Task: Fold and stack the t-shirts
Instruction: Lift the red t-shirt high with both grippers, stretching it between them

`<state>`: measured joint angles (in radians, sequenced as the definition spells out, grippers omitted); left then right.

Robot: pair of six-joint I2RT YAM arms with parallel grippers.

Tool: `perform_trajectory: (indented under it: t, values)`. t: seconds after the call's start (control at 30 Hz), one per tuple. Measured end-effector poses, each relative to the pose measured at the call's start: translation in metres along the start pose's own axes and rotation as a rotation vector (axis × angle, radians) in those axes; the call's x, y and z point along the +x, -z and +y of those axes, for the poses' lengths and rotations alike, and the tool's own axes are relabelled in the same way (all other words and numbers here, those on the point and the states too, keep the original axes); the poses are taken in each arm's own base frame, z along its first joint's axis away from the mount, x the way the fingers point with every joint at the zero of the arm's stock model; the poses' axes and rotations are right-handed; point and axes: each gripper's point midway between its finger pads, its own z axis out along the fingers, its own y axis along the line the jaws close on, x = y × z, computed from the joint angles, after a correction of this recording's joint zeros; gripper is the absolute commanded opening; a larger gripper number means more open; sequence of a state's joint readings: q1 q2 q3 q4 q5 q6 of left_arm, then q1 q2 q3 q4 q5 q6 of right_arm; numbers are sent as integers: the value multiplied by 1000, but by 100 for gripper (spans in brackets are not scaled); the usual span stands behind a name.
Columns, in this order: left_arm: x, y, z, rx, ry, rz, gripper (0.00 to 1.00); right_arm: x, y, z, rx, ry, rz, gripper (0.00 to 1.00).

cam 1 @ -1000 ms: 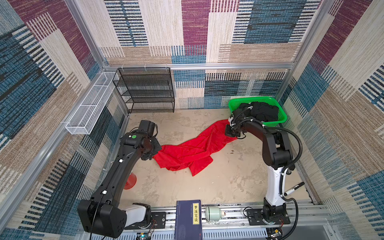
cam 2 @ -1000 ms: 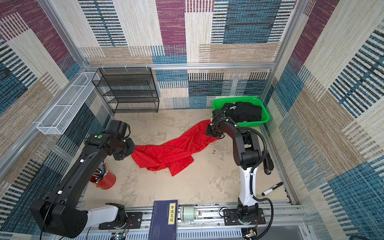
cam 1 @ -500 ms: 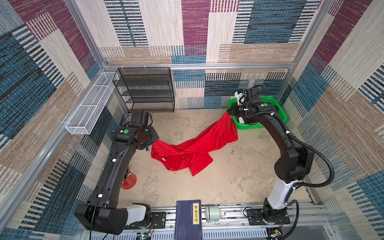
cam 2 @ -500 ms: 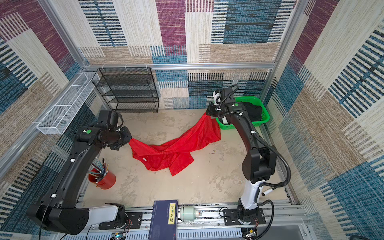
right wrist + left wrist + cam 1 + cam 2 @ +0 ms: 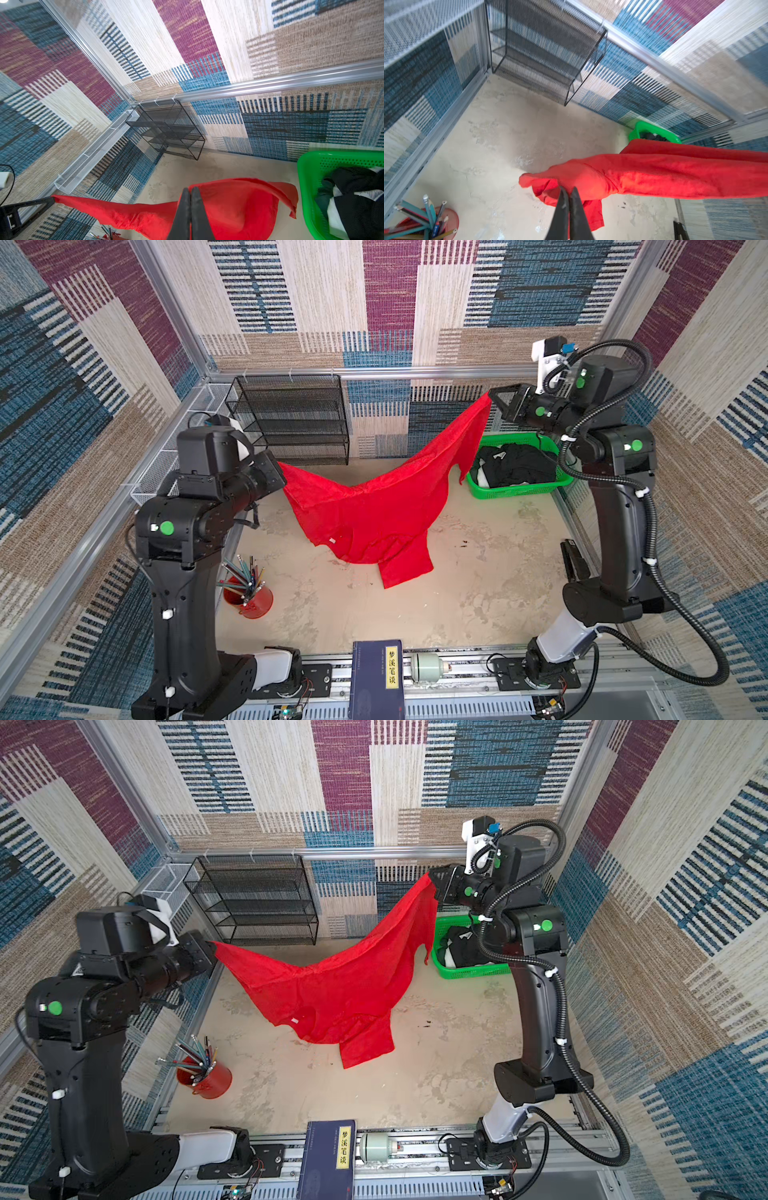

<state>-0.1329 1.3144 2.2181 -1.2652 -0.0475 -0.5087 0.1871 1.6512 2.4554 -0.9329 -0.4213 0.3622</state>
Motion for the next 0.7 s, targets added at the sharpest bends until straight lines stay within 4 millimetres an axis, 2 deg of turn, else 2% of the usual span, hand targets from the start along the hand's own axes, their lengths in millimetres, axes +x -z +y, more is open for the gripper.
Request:
perform_trajectory:
  t: [0.1, 0.27, 0.37, 0.47, 0.7]
  values:
    - [-15, 29, -7, 43, -5, -75, 0, -11, 25, 17, -29, 20, -62, 0]
    - [-27, 74, -16, 132, -15, -186, 0, -29, 69, 38, -56, 76, -213, 0]
    - [-38, 99, -22, 183, -29, -281, 0, -50, 98, 50, -46, 131, -347, 0]
    - [-47, 119, -29, 240, -56, -357, 0, -71, 124, 61, -35, 192, -470, 0]
    - [-63, 158, -37, 300, -143, -531, 0, -90, 167, 70, 26, 290, -641, 0]
